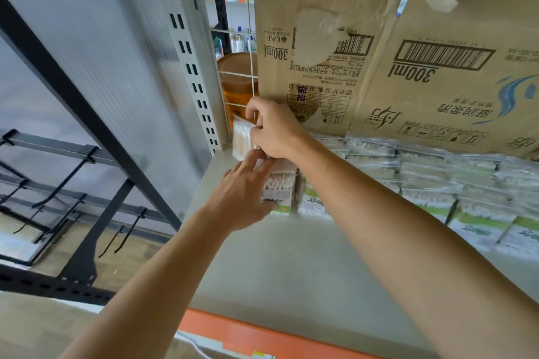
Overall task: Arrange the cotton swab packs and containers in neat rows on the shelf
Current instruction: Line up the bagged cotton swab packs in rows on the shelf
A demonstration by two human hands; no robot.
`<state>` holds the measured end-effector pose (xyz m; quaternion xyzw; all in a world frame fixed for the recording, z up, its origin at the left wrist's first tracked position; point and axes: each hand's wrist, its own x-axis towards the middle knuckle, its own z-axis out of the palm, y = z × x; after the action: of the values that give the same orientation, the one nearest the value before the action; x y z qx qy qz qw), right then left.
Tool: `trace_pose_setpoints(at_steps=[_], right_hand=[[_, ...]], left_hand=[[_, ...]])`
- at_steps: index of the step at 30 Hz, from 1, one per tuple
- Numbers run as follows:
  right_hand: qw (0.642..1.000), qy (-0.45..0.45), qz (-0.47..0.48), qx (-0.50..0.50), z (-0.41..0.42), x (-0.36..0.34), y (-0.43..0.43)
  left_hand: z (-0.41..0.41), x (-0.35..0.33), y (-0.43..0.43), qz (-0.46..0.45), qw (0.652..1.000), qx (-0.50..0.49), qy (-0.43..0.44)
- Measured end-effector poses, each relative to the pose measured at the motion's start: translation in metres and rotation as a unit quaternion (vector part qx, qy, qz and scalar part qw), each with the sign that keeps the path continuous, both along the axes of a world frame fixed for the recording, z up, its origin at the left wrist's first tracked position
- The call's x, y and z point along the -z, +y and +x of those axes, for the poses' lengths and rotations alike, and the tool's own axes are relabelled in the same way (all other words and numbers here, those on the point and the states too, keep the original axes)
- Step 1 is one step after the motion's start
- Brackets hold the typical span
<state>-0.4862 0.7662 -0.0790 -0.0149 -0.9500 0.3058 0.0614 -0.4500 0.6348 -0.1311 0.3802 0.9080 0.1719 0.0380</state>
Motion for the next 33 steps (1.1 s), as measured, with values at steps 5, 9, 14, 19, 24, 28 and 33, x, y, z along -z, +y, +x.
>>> trace_pose_setpoints(at_steps=[5, 9, 14, 19, 24, 28, 33], right_hand=[[0.998, 0.006, -0.057, -0.028, 0.023, -0.028, 0.02], [0.997, -0.01, -0.066, -0.028, 0.034, -0.044, 0.03], [0.997, 0.007, -0.011, -0.071, 0.043, -0.064, 0.032], [0.995, 0.036, 0.043, -0.082, 0.046, -0.071, 0.036], [0.992, 0.02, 0.105, -0.067, 0.039, -0.054, 0.034], [0.985, 0.068, 0.152, -0.047, 0.041, -0.038, 0.025], [0.973, 0.088, 0.203, -0.067, 0.039, -0.029, 0.016]], left_hand=[[-0.002, 0.003, -0.001, -0.005, 1.0, 0.0, 0.017], [-0.001, 0.004, -0.001, -0.002, 1.0, -0.002, 0.018], [0.0, 0.004, -0.001, -0.005, 1.0, -0.005, 0.019], [0.001, 0.003, -0.001, -0.004, 1.0, -0.005, 0.019], [0.001, 0.004, -0.001, -0.006, 1.0, -0.003, 0.025], [0.003, 0.005, -0.002, -0.001, 1.0, -0.007, 0.029], [0.005, 0.007, -0.002, 0.001, 0.999, -0.008, 0.039]])
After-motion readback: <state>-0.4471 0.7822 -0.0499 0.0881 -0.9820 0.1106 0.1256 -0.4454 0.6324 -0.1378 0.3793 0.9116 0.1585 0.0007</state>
